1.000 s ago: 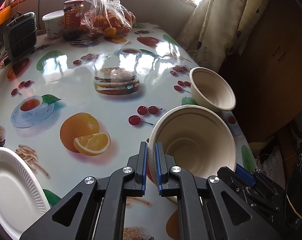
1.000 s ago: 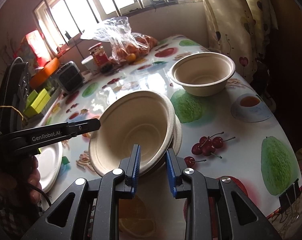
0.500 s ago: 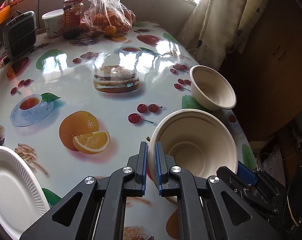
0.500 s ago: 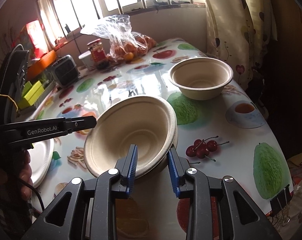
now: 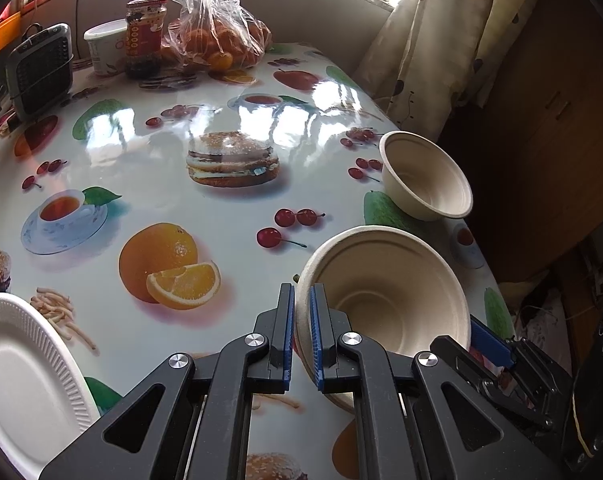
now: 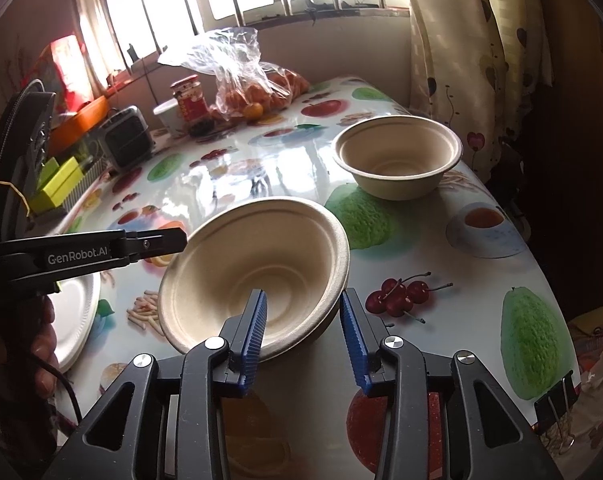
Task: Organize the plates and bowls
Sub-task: 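Lower the held bowls into the other bowls and open both tools, then reach the left tool to the next tan bowl rim while the right tool reaches another, then close the right tool on its bowl rim while the left tool closes on its bowl, then lift the held tan bowls off the table with both tools, then lower the right tool's bowl into a tan bowl while the left tool lowers its bowl into another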
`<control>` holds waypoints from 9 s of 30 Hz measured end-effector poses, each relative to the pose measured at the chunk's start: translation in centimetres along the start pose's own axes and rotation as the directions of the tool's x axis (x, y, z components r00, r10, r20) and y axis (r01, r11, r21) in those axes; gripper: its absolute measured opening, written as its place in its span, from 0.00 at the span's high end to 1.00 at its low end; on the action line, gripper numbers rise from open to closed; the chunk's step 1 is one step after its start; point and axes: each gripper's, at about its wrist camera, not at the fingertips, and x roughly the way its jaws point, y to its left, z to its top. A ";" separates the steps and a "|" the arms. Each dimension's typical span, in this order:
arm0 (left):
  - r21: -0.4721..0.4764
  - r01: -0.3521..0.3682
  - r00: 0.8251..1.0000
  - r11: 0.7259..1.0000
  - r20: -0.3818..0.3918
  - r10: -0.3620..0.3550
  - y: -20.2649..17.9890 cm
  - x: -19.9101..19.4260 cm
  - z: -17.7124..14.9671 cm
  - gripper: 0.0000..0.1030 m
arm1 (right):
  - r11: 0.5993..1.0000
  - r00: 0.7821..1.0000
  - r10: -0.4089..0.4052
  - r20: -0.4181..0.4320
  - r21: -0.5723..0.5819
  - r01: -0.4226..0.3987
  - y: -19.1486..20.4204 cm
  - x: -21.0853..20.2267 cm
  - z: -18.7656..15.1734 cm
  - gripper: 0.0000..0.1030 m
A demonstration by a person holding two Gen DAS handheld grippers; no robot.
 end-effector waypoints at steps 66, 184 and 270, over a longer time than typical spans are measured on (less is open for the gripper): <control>0.181 -0.110 0.992 0.977 0.076 0.098 -4.5 4.1 11.1 0.60 | 0.983 0.983 -0.170 0.074 0.074 0.165 -9.6 2.6 8.6 0.48; 0.177 0.087 0.996 0.980 0.008 -0.090 -7.6 4.4 10.7 0.95 | 0.989 0.988 -0.107 0.113 0.112 0.094 -8.7 2.8 9.2 0.78; 0.065 0.160 0.987 0.985 -0.041 -0.157 -3.6 4.1 6.0 0.95 | 0.997 0.995 -0.039 0.088 0.064 0.034 -3.6 2.0 5.5 0.78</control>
